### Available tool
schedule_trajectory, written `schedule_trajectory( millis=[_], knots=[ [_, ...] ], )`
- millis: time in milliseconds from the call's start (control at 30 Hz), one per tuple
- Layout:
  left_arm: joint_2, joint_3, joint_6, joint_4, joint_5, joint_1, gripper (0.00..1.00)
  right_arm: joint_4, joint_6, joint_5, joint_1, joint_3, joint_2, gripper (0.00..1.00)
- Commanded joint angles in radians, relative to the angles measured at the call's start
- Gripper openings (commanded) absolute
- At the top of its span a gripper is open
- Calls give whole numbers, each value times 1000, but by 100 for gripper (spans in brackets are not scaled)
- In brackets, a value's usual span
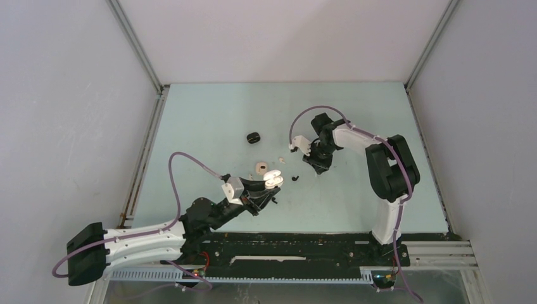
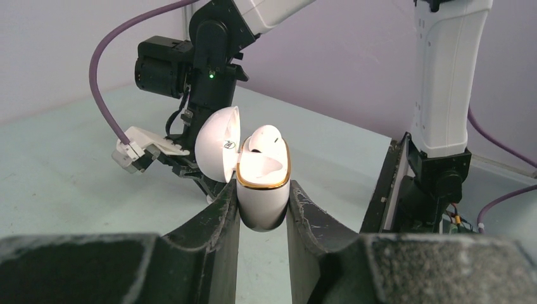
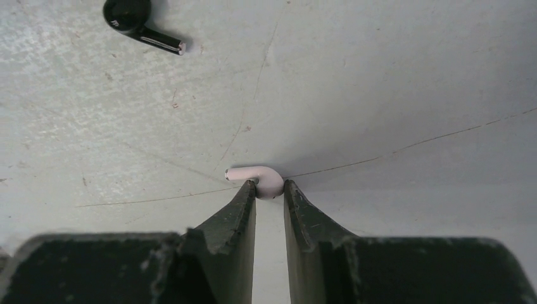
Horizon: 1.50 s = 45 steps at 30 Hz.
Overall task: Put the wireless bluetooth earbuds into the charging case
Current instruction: Pick up the earbud from the center of the board.
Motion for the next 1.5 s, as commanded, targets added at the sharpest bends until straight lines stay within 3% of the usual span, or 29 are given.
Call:
schedule_trajectory(
  millis=[0, 367, 500, 700, 1033, 1200, 1467],
  knots=[
    [8, -16, -27, 84, -17, -6, 1, -32, 35, -46, -4, -33, -78, 16],
    [201, -7, -47, 226, -17, -5, 1, -57, 61, -41, 37, -42, -436, 6],
    [259, 25, -77, 270, -13, -6, 2, -19, 52, 109, 95, -42, -524, 0],
    [338, 116, -67, 258, 7, -6, 2, 34, 8, 262, 166, -42, -708, 0],
    [413, 196, -27, 258, 0, -6, 1, 112, -111, 318, 249, -42, -1004, 0],
    [448, 203, 25, 308, -41, -6, 1, 283, -139, 411, 413, -98, -1135, 0],
    [487, 185, 110, 411, -142, -15, 0, 684, -343, 686, 720, -366, -1235, 0]
  ],
)
